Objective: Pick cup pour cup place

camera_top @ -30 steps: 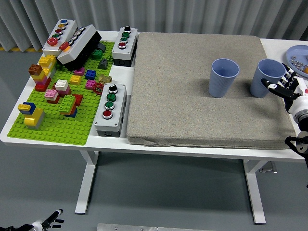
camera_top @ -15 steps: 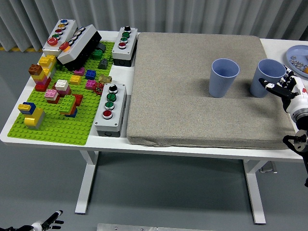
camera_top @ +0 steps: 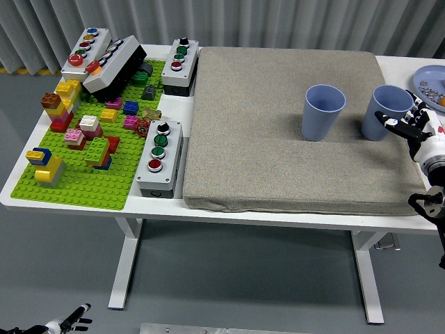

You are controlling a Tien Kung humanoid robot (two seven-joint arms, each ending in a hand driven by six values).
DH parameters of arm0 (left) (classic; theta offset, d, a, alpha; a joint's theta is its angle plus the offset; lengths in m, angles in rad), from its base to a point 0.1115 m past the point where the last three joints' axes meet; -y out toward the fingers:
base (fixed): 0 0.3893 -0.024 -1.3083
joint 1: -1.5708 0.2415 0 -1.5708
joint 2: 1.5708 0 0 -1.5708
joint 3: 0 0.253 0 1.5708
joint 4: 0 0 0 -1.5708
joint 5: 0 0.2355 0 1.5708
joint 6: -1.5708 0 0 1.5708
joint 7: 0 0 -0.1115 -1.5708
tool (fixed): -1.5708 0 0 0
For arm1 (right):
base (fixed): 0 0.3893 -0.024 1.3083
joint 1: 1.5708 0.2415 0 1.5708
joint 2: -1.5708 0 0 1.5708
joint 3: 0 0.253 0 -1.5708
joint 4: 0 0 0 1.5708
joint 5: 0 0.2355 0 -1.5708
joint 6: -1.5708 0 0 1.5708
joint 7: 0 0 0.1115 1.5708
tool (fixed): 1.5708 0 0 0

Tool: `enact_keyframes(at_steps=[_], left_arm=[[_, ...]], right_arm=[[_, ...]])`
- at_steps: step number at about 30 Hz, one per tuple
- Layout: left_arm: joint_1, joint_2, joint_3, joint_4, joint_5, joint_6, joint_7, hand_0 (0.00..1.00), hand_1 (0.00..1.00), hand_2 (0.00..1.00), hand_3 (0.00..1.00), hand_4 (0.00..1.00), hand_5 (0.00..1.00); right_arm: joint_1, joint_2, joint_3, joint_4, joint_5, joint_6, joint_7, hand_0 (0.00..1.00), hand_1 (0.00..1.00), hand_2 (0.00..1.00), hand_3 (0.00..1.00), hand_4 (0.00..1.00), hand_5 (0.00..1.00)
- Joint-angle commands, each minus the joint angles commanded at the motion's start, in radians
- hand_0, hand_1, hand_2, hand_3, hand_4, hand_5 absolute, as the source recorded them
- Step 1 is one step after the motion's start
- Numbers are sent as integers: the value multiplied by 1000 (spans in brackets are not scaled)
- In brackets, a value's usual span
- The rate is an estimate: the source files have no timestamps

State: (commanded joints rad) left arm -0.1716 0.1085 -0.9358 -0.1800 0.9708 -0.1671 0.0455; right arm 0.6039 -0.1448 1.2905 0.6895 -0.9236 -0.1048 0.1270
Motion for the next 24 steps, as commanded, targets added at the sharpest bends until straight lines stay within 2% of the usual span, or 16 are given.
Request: enact_keyframes(at_steps=[3,4,9,10,17,21,24], left_arm=[[-1,0,0,0,-1,0,0,839,829,872,780,638,982],[-1,0,0,0,-1,0,0,840,829,873,780,638,982],[-1,0,-1,0,-2,0,0,840,829,873,780,638,982],[0,1,-1,0,-2,0,0,840,829,872,780,637,982],[4,2,-8,0,1,0,1,841,828,873,780,638,981],[6,3,-12,0,3,0,2,841,828,873,780,638,981],[8,4,-17,0,6,0,4,841,828,872,780,637,982]], right_arm=[[0,2,-1,1,6,-7,7,897,806,828,856,853,278],[0,2,-1,1,7,-9,8,843,735,680,753,773,168],[-5,5,-3,4,9,-8,10,843,735,680,753,773,168],[-5,6,-3,5,8,-6,7,794,670,579,670,733,107],[-7,-2,-4,39,-14,-16,-4,802,679,581,674,739,121],[-7,-12,-9,85,-54,-32,-21,802,679,581,674,739,121],[-7,-24,-17,142,-142,-62,-47,803,680,582,674,739,123]])
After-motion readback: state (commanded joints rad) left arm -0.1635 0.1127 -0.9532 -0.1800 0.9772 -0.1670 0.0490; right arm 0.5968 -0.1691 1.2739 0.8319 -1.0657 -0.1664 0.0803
